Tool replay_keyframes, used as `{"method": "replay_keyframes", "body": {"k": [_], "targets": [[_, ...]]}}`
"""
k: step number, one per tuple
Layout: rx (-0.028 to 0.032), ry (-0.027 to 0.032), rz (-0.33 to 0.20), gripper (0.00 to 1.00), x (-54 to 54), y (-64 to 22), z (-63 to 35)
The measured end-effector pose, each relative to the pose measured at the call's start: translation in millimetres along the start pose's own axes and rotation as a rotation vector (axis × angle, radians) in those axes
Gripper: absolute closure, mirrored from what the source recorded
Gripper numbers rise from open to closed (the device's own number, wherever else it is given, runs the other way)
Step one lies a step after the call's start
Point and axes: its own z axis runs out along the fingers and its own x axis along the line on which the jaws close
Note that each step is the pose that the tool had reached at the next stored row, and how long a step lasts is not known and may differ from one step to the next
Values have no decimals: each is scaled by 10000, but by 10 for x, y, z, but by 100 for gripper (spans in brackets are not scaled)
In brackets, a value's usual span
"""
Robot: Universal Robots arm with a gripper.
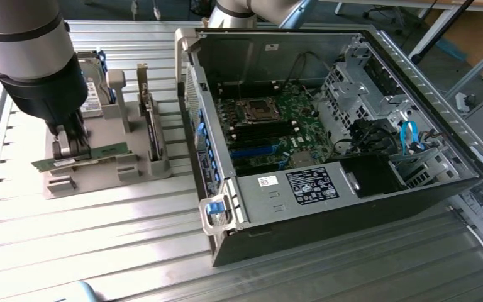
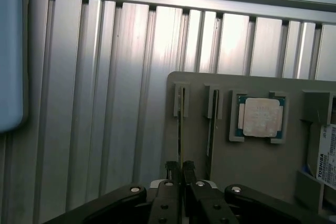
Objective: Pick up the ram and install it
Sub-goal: 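Pick up the ram and move it above insertion slot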
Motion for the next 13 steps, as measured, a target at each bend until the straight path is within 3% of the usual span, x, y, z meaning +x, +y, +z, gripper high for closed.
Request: {"method": "replay_keyframes", "body": {"k": [13], "targets": [[0, 3, 0, 86, 0, 0, -110]]}}
